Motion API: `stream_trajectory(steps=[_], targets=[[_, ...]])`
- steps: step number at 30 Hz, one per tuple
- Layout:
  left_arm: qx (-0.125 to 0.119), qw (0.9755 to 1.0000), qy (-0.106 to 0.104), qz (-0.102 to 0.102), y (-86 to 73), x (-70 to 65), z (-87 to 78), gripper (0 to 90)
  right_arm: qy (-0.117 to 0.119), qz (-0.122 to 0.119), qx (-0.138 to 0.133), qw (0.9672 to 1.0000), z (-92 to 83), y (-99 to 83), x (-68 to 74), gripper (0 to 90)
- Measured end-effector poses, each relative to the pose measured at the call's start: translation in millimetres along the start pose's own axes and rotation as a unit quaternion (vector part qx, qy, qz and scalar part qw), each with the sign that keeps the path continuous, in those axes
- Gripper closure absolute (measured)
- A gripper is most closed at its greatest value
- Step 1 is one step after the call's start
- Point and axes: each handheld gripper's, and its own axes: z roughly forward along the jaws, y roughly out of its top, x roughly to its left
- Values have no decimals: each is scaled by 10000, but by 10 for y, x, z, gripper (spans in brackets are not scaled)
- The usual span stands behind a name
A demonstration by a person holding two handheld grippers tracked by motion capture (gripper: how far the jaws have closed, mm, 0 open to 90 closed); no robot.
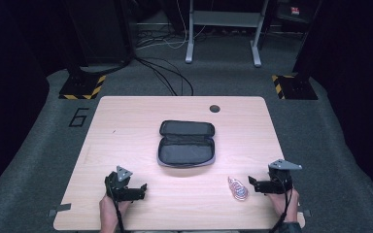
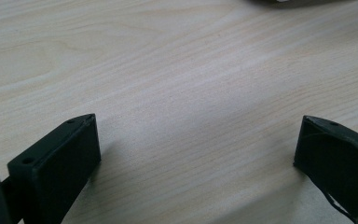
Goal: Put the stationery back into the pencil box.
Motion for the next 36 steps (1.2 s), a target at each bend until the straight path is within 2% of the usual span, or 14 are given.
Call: stream_trajectory(steps=[3, 8, 9, 11, 14, 15, 19, 23, 24, 27, 30, 35, 36], targets=[[4, 10000, -3, 19, 0, 1, -2, 2, 101, -127, -1, 9999, -98, 16, 145, 0], [62, 9999, -26, 92, 1, 8, -10, 4, 251, -340, 31, 9991, -163, 9, 359, 0], [39, 9999, -14, 104, 2, 10, -7, 4, 282, -413, 71, 9987, -162, -3, 433, 0], [71, 9999, -31, 81, 1, 6, -11, 4, 309, -435, 44, 9986, -148, -13, 463, 0], [66, 9999, -28, 89, 1, 8, -10, 4, 383, -553, 223, 9975, -55, -72, 584, 0], [104, 9999, -40, 90, 3, 8, -15, 4, 369, -660, 380, 9964, -3, -109, 627, 32], [93, 9999, -37, 95, 3, 9, -14, 4, 391, -699, 459, 9957, 70, -157, 677, 91], [76, 9999, -30, 85, 1, 6, -11, 4, 368, -917, 541, 9936, 126, -177, 739, 185], [76, 9999, -30, 85, 1, 6, -11, 4, 351, -855, 556, 9942, 134, -171, 755, 199], [78, 9999, -30, 85, 2, 7, -11, 4, 362, -935, 551, 9934, 136, -171, 753, 235], [78, 9999, -29, 81, 2, 6, -11, 4, 328, -853, 662, 9936, 171, -165, 785, 285], [67, 10000, -15, 39, 2, 2, -7, 4, 409, -892, 606, 9933, 161, -180, 747, 332], [67, 10000, -17, 44, 3, 3, -7, 4, 391, -811, 598, 9941, 158, -182, 756, 350]])
